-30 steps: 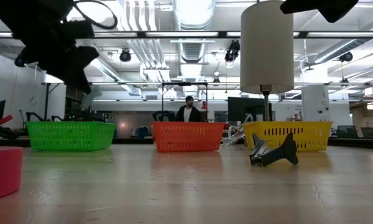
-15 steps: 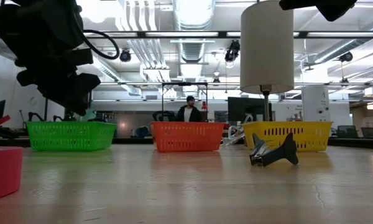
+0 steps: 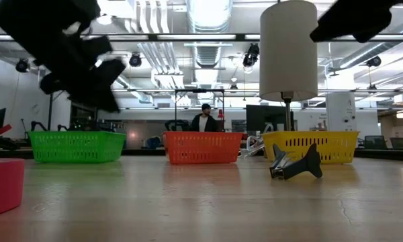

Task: Pick and place Stapler, Stapler remover, tape
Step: Put the black staple remover into the green basket

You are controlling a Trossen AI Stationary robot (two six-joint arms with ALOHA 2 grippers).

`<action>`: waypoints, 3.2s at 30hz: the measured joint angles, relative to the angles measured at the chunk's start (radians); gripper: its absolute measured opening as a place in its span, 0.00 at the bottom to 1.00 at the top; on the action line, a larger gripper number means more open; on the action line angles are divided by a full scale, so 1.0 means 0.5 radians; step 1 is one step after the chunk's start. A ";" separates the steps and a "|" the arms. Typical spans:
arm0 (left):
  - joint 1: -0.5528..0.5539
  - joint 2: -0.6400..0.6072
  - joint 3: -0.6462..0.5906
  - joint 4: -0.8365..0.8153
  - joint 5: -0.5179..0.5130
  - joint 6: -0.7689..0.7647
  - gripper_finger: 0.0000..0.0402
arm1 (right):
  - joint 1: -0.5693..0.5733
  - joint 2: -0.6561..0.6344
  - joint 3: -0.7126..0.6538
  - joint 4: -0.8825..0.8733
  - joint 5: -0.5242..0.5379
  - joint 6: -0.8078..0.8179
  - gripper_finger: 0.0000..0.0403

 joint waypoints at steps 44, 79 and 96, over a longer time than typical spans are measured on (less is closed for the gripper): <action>-0.166 0.391 -0.010 2.932 0.621 1.890 0.32 | -0.220 0.448 -0.397 0.700 -0.327 -0.503 0.31; -0.160 0.392 -0.012 2.664 0.623 1.724 0.32 | -0.187 0.440 -0.321 0.847 -0.423 -0.515 0.02; -0.147 0.507 0.003 2.549 0.949 1.551 0.32 | -0.167 0.440 0.128 0.566 -0.259 -0.946 0.02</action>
